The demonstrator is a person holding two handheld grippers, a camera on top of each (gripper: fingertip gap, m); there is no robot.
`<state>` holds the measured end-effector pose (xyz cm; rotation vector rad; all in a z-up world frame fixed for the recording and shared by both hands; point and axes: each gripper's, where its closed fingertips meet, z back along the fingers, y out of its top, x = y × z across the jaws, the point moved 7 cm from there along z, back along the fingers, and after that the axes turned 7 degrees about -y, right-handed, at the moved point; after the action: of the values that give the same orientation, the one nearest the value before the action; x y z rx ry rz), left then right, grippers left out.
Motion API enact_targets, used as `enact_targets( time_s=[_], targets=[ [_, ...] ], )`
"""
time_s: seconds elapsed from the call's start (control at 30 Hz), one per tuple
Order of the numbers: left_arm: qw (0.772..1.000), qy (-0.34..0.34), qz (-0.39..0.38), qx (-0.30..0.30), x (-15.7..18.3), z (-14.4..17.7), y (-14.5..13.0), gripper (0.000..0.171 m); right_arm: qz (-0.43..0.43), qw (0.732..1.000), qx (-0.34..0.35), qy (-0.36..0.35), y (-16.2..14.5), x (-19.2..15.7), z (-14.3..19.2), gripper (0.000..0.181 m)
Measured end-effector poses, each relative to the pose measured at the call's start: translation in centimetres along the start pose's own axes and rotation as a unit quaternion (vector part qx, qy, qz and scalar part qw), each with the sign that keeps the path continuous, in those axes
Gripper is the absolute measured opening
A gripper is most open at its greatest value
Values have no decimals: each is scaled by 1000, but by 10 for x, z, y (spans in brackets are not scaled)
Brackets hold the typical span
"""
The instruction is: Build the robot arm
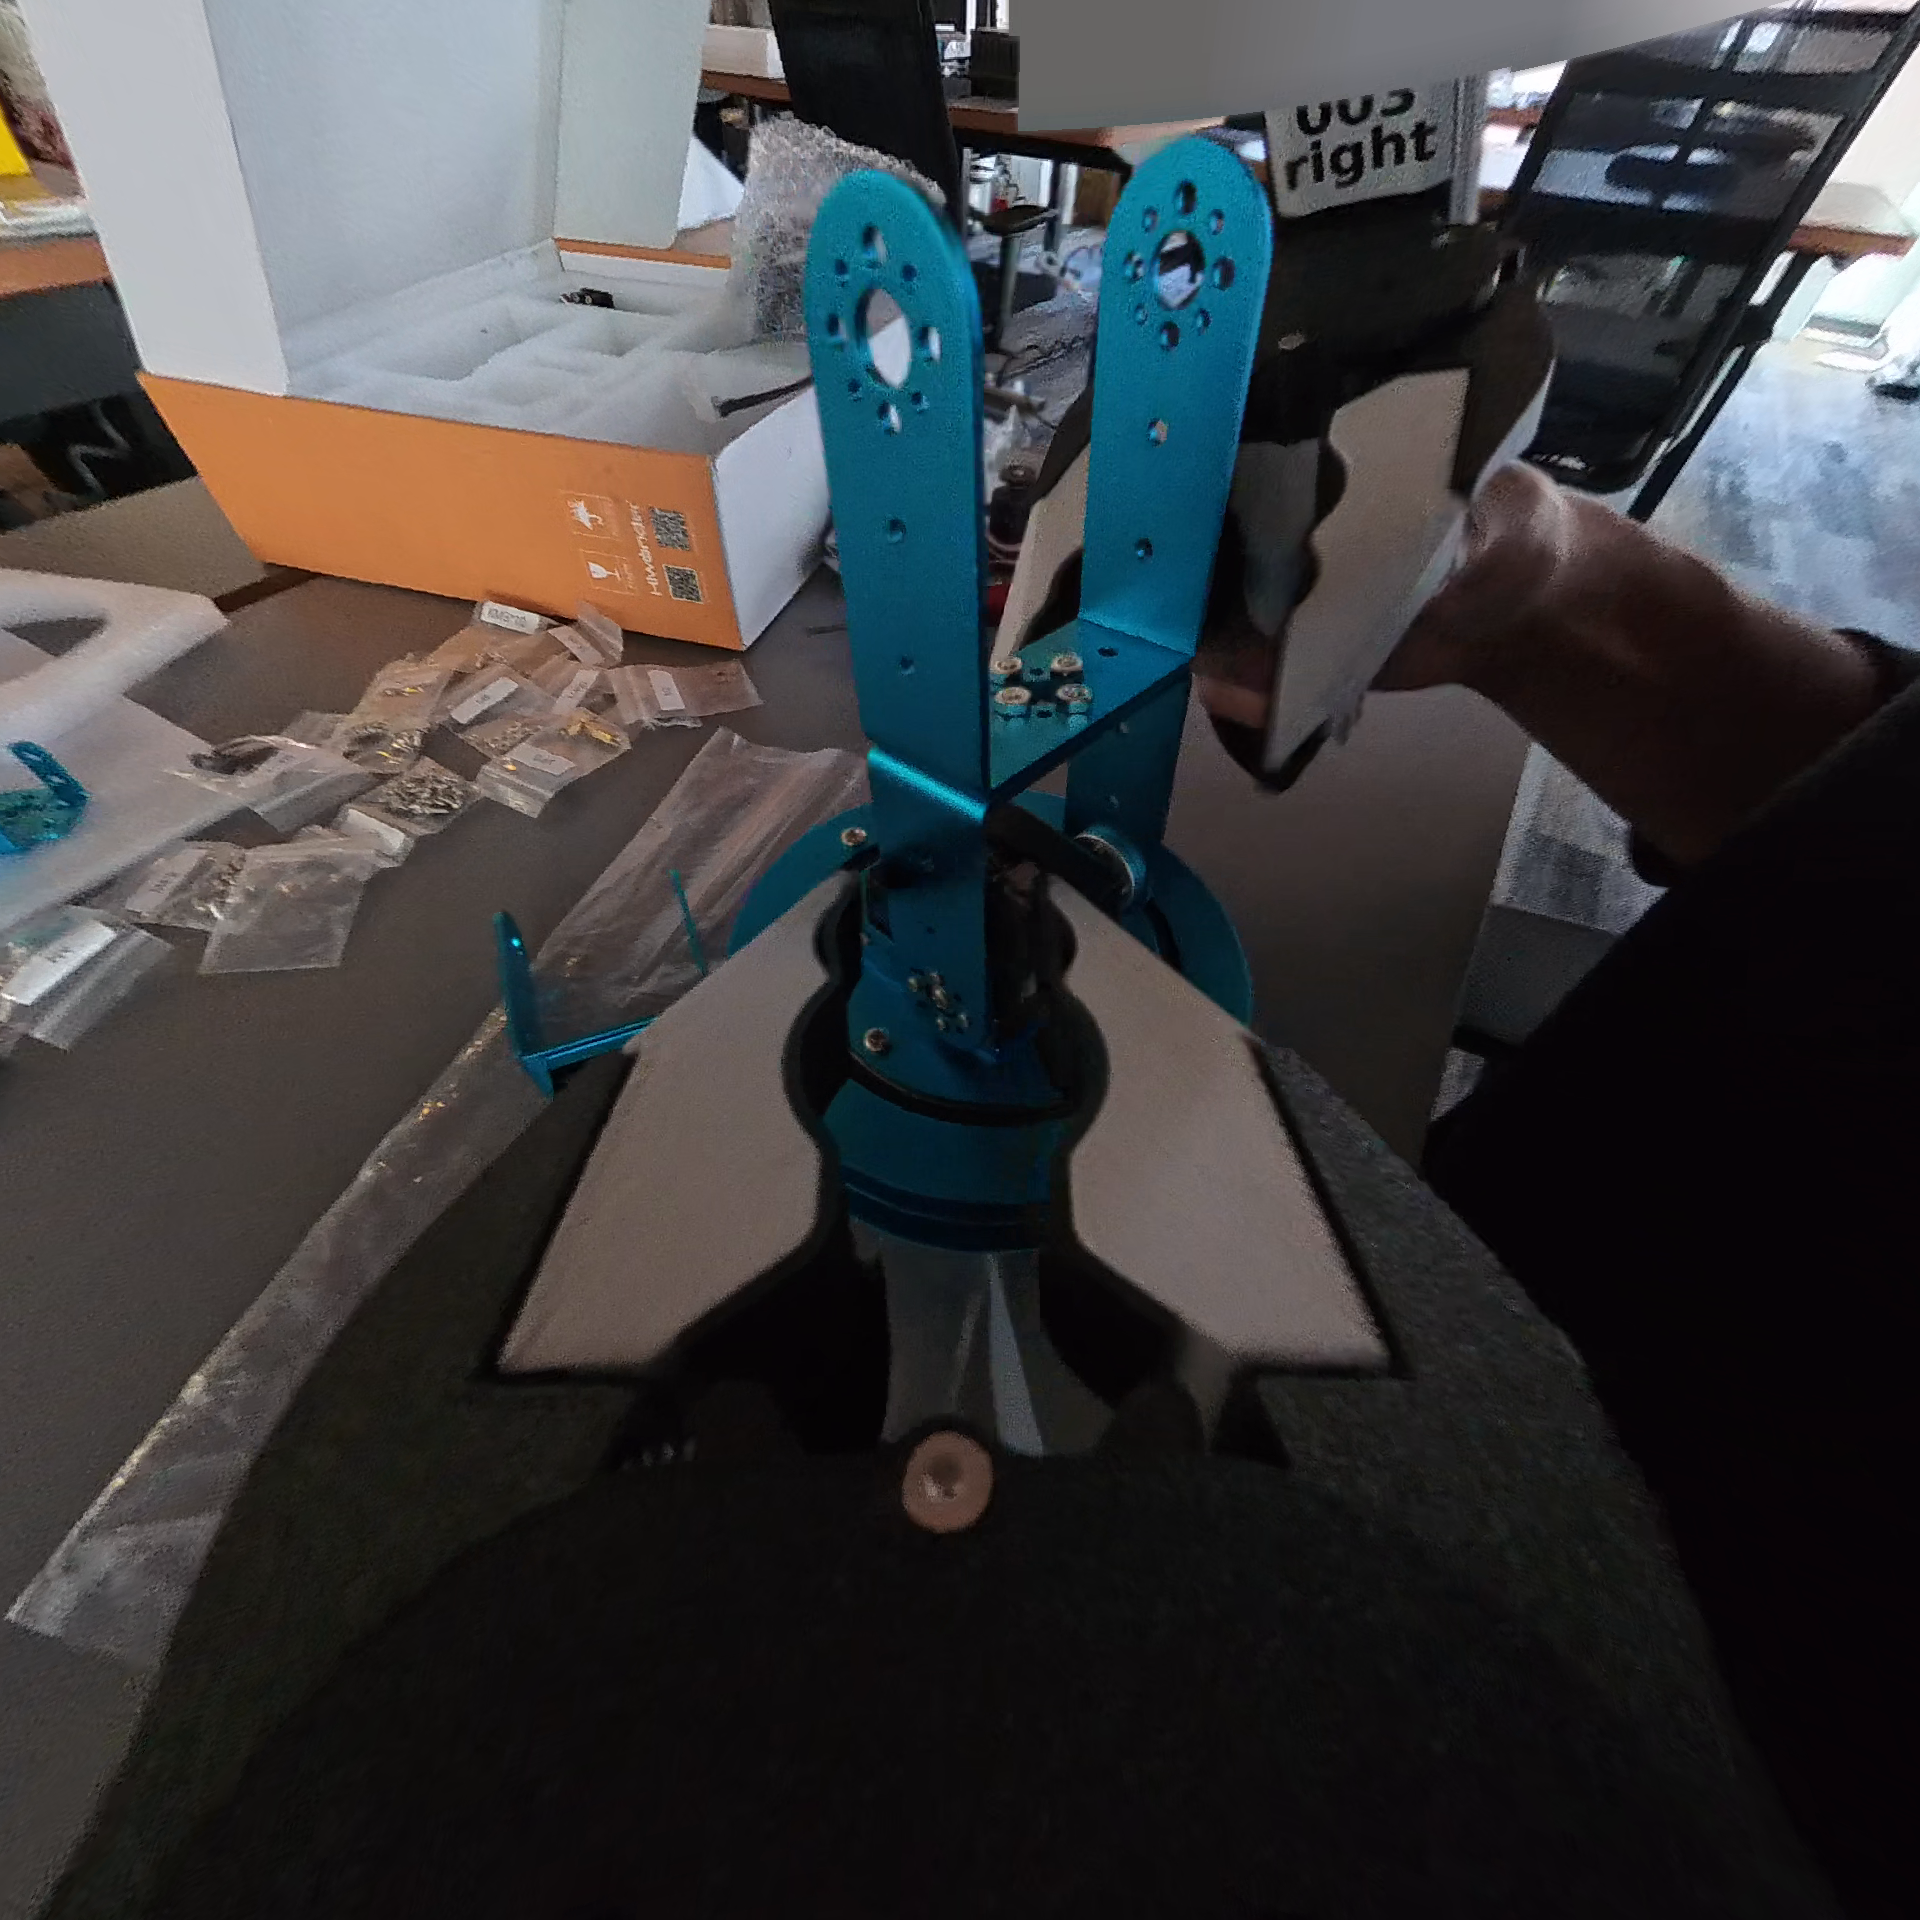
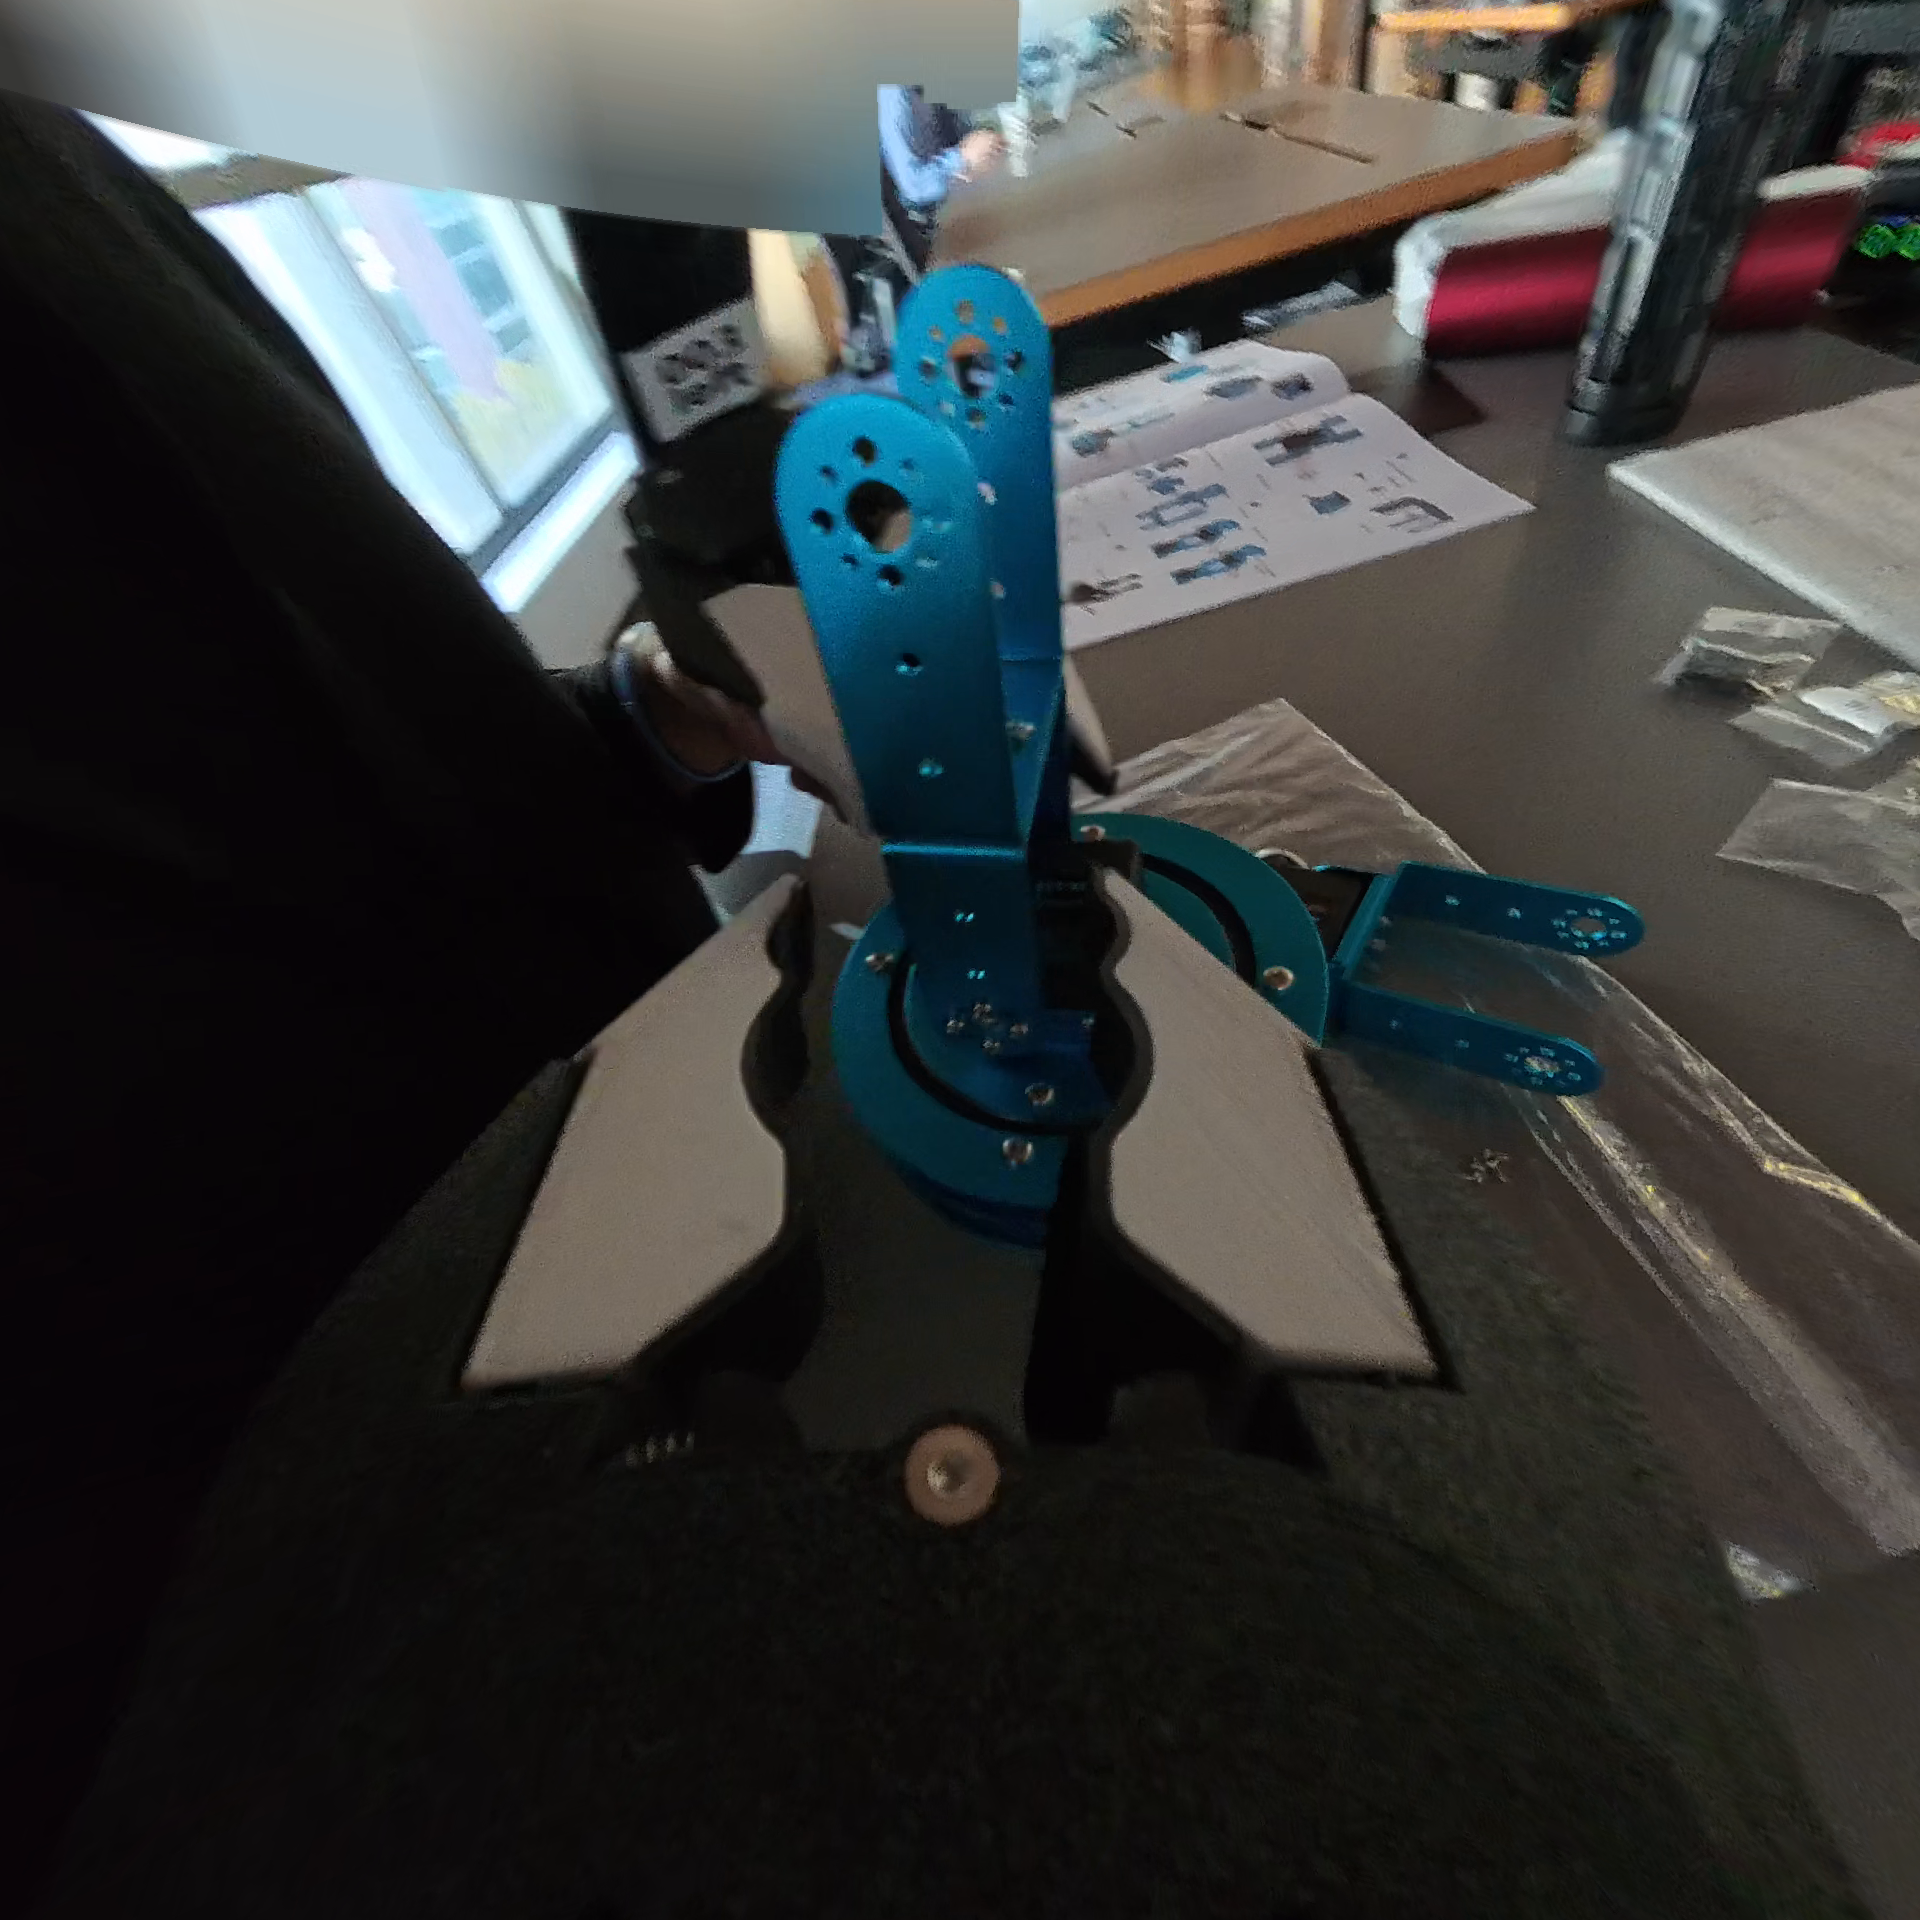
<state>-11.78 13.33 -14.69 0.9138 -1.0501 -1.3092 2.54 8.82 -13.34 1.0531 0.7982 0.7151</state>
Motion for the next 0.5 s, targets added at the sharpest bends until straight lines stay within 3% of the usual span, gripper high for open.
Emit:
enact_targets(
  time_s=[0.13,0.23,0.37,0.5],
  targets=[
    [999,-37,17,22,-6,23,5,43,2,1000,-5,11,2,38,40,50],
    [997,-32,58,41,-43,40,9,43,-2,992,-104,-69,-12,96,36,42],
    [988,34,97,-114,-100,10,-14,60,69,976,-200,-60,-35,115,-10,34],
    [977,12,132,-168,-124,-29,-27,50,116,961,-247,-49,-47,119,-34,29]
  ],
)
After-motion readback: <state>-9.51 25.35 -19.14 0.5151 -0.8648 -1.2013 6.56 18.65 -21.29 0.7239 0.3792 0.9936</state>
